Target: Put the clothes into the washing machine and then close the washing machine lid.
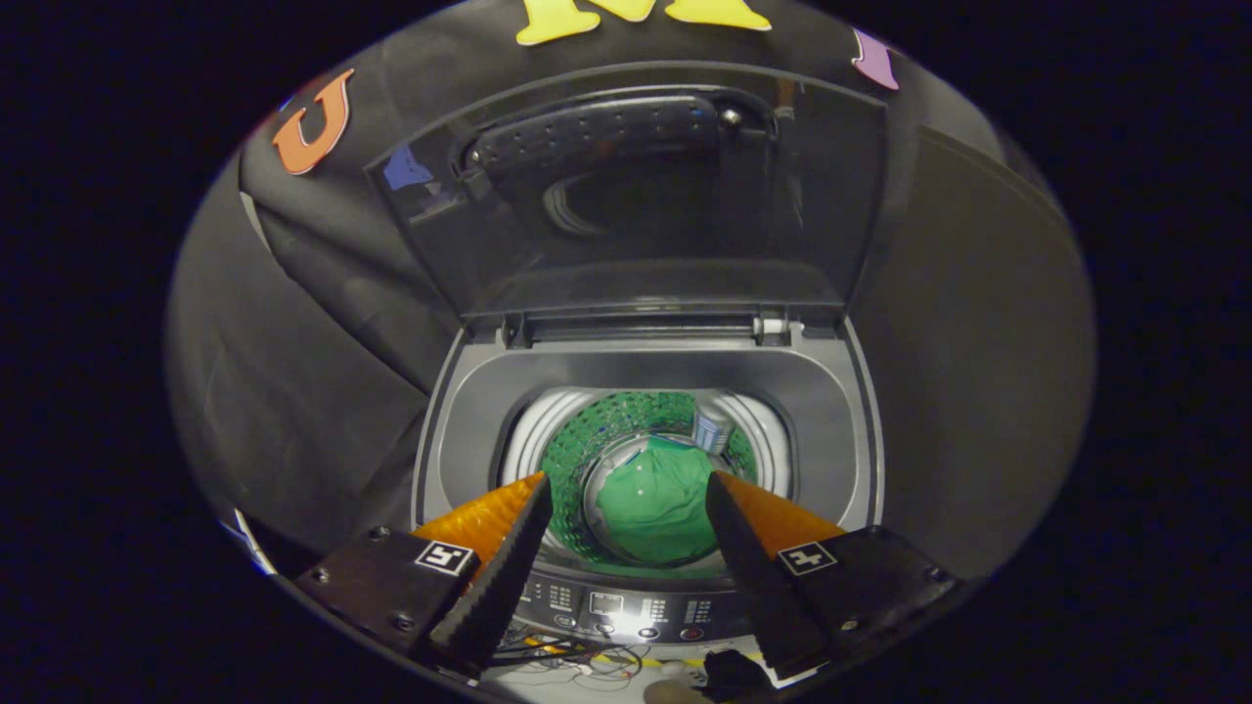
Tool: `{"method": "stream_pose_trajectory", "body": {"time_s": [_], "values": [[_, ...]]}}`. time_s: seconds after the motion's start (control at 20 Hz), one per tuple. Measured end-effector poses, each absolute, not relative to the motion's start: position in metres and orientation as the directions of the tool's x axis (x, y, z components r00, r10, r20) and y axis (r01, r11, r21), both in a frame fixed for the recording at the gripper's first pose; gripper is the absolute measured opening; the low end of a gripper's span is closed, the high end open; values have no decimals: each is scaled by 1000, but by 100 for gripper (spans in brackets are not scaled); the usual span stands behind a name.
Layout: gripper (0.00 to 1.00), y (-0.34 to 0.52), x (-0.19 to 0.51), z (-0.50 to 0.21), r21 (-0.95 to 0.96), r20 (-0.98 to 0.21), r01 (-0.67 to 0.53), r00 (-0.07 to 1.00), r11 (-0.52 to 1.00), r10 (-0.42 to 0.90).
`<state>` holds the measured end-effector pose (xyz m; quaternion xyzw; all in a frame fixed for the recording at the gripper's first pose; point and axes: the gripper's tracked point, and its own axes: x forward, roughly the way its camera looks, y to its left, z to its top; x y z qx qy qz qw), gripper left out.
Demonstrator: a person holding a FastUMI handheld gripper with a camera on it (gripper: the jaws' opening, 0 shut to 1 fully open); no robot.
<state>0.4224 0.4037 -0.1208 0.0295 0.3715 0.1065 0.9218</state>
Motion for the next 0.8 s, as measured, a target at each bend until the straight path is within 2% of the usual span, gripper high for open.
{"method": "stream_pose_trajectory", "body": {"time_s": [0.8], "values": [[98, 416, 464, 34, 108, -431, -211, 871, 971, 237]]}}
